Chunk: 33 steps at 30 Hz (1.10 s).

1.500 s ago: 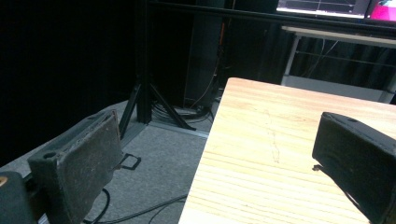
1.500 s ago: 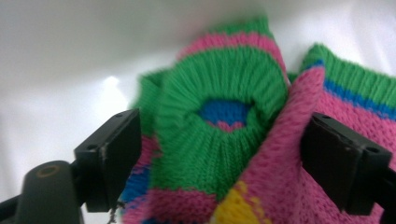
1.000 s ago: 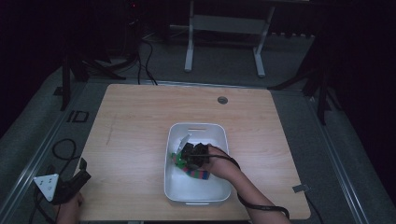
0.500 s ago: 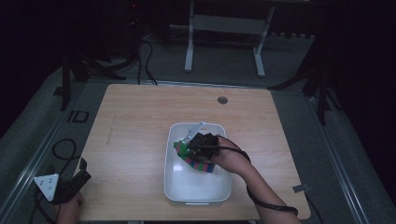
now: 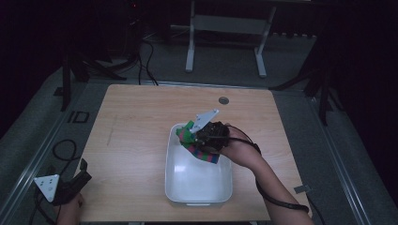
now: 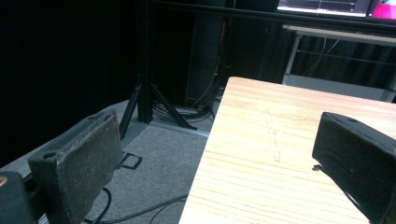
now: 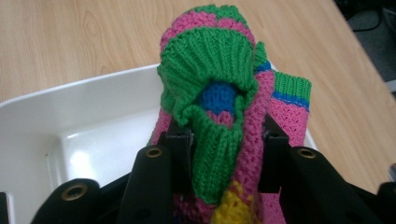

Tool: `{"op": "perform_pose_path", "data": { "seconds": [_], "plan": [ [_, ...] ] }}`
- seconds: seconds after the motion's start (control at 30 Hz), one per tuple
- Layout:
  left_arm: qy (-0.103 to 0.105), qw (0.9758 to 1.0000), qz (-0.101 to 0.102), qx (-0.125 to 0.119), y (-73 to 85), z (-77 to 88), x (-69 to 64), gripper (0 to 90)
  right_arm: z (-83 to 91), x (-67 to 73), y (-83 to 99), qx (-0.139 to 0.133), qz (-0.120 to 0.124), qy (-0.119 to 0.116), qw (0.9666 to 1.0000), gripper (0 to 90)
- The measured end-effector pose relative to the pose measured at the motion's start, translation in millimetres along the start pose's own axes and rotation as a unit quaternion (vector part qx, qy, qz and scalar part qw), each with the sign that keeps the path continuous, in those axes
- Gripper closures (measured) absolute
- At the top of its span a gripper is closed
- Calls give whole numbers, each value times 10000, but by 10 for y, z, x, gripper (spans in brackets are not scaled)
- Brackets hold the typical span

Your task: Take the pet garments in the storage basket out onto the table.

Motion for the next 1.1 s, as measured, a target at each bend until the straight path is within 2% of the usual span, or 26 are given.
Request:
{"op": "perform_pose_path", "data": {
  "seconds": [0.2, 0.47, 0.73, 0.77, 0.93, 1.1],
  "plan": [
    [-2, 10000, 1, 0, 0, 0, 1, 19, 141, -75, -10, -74, -37, 104, 9999, 653],
    [-6, 10000, -2, 0, 0, 0, 1, 19, 331, -253, 136, -65, -164, 358, 9992, 653],
    [-14, 10000, 0, 4, 0, -1, 1, 18, 507, -458, 406, -89, -473, 579, 9972, 652],
    [-20, 10000, -4, 3, 0, 0, 1, 19, 566, -521, 498, -90, -560, 652, 9963, 652],
    [-25, 10000, -20, 3, 1, 0, -1, 19, 632, -580, 600, -57, -657, 728, 9952, 652],
    [-30, 10000, -21, -2, 1, 1, -1, 19, 811, -735, 883, -77, -935, 946, 9911, 652]
  ]
}}
Point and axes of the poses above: each handheld gripper's, and its own axes: z roughly backward along the jaws, y roughly out of its underside, x roughly to its left, the point moved 5 cm from there along -z, roughly forward along the jaws, and after that the axes turned 1 degree about -x, right-handed, at the moved point
